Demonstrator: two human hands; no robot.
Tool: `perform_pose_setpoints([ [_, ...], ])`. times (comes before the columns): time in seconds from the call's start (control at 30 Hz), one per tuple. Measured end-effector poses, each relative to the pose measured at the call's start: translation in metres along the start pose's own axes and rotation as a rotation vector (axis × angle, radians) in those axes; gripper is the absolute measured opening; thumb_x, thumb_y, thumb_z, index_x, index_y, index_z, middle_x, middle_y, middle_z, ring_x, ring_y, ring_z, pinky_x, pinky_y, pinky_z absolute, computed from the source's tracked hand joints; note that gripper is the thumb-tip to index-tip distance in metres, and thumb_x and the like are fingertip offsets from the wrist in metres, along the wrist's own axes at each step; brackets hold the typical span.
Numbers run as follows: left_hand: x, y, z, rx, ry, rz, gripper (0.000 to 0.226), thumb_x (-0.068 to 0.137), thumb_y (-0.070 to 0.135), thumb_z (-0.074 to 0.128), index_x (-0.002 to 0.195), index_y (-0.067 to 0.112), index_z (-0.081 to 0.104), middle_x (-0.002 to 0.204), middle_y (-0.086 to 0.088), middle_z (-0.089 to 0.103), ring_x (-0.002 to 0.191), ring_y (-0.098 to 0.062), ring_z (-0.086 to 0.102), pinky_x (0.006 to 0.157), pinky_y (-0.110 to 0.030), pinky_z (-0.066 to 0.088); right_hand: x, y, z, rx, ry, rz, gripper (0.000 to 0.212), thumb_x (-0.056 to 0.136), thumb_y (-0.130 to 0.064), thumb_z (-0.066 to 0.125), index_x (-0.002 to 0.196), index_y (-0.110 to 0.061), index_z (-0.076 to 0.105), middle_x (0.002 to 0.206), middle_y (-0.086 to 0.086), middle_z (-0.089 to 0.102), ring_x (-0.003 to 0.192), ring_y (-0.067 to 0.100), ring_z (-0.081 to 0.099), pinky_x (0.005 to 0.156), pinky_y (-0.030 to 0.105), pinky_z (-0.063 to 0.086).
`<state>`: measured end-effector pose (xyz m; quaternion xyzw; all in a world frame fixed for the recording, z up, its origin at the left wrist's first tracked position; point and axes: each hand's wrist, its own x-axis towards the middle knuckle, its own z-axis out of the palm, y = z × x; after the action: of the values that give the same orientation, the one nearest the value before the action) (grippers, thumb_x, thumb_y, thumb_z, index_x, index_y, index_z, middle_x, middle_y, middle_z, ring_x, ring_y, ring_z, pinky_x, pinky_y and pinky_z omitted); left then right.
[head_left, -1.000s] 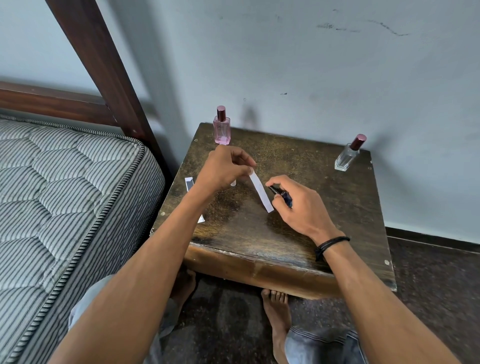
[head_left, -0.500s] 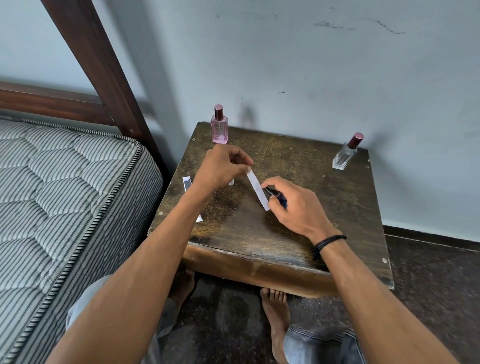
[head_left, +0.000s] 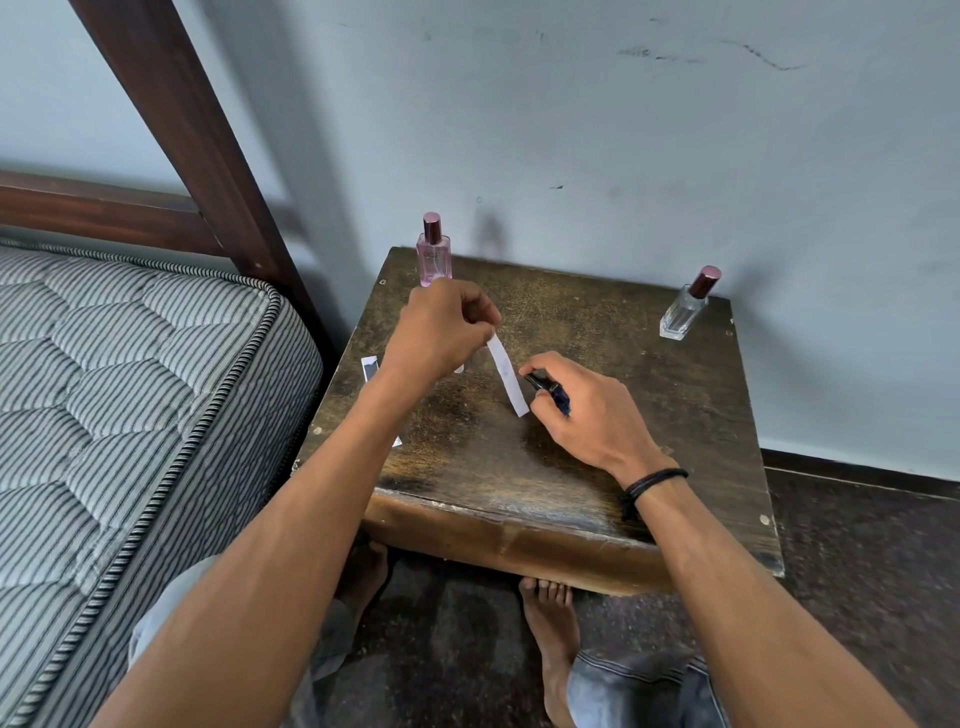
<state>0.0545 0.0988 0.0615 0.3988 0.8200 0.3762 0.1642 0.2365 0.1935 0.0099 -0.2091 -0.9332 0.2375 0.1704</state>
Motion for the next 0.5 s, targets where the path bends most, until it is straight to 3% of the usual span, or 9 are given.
perform_pose_setpoints([
  [0.17,-0.0037,0.0021,0.0005,0.044,0.004,0.015,0.019,0.084,0.005,0.071,0.085,0.023,0.075,0.080,0.017,0.068,0.080,0.002,0.065,0.090,-0.032,0.057,-0.0004,0.0004,0.0007,0.007,0.007,-0.008,0.028,0.094,-0.016,0.059,0.120,-0.023,0.064,0.080,-0.019,0.052,0.059,0.009,0.047,0.058,0.028,0.036],
  [0.33,-0.0045,0.0052,-0.0003,0.078,0.034,0.042,0.016,0.087,0.007,0.070,0.088,0.022,0.076,0.078,0.018,0.065,0.077,0.002,0.063,0.088,-0.030,0.057,-0.0003,0.0005,0.0008,0.014,0.019,-0.017,0.028,0.093,-0.015,0.059,0.120,-0.022,0.064,0.082,-0.019,0.052,0.060,0.012,0.048,0.056,0.029,0.038],
  [0.5,-0.0056,0.0084,-0.0010,0.074,0.038,0.045,0.018,0.086,0.006,0.069,0.086,0.023,0.075,0.082,0.013,0.068,0.078,0.000,0.063,0.089,-0.029,0.056,-0.0012,0.0003,0.0014,0.030,0.017,-0.017,0.028,0.093,-0.015,0.060,0.120,-0.023,0.064,0.074,-0.027,0.048,0.056,0.001,0.046,0.057,0.028,0.036],
])
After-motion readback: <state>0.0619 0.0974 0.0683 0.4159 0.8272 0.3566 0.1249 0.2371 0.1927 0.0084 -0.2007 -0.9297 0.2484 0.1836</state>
